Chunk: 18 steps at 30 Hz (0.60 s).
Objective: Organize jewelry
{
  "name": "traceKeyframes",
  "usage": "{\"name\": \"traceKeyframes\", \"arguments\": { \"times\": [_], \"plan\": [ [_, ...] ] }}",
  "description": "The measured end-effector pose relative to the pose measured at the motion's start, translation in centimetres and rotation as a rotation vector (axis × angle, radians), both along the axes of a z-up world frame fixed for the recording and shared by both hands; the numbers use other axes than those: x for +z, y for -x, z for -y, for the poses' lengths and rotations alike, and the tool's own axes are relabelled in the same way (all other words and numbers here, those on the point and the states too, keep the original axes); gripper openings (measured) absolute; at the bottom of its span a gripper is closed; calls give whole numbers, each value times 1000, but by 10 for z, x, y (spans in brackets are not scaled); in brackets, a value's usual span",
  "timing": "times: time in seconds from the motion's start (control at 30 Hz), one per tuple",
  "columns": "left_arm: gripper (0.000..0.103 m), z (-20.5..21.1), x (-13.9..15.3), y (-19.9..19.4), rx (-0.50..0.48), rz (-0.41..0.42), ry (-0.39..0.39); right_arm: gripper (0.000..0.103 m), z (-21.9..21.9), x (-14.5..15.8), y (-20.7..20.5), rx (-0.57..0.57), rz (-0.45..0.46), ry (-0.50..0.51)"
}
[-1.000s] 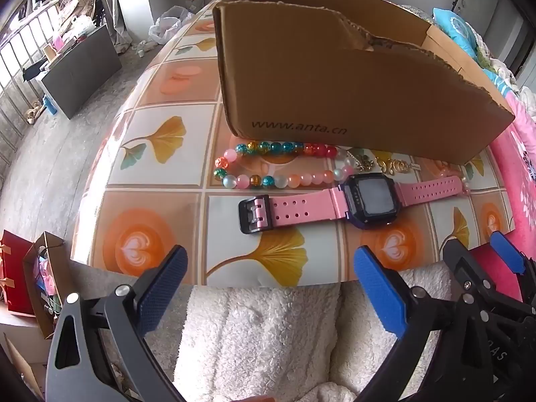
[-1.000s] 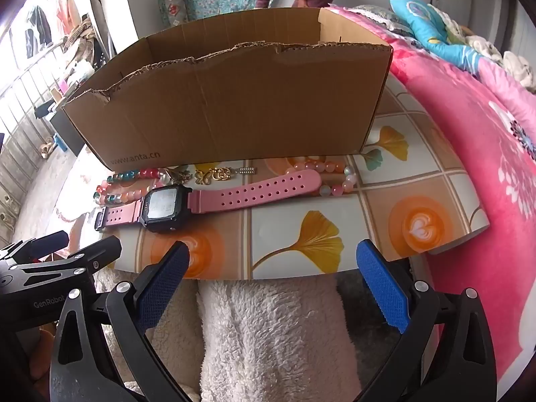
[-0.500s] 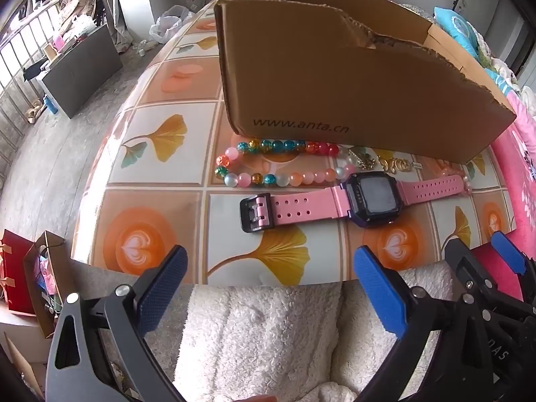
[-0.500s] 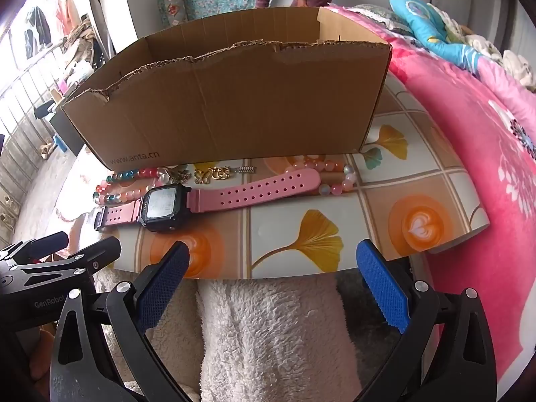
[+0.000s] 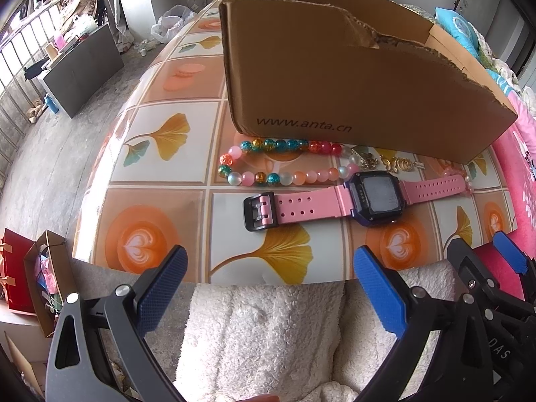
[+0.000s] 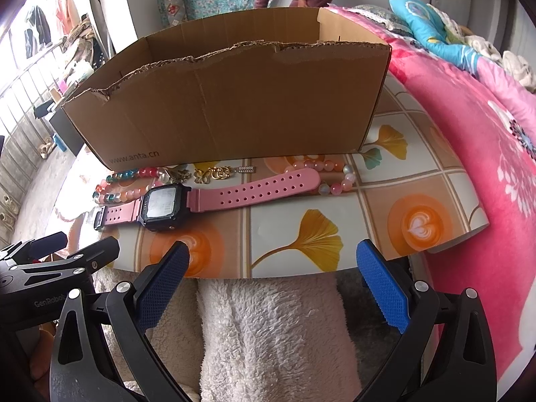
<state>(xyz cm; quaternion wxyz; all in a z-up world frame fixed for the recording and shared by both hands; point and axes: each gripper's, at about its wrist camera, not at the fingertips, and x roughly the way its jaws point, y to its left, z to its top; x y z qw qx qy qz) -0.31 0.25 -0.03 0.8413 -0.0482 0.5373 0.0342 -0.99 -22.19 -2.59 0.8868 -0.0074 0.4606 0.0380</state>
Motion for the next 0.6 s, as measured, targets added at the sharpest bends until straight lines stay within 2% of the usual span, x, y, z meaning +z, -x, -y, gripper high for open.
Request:
{"name": "traceKeyframes", "arguments": {
  "times": [0.6],
  "plan": [
    [97, 2, 5, 4, -4, 11, -5, 96, 4, 9, 4, -5, 15, -5]
  ]
}}
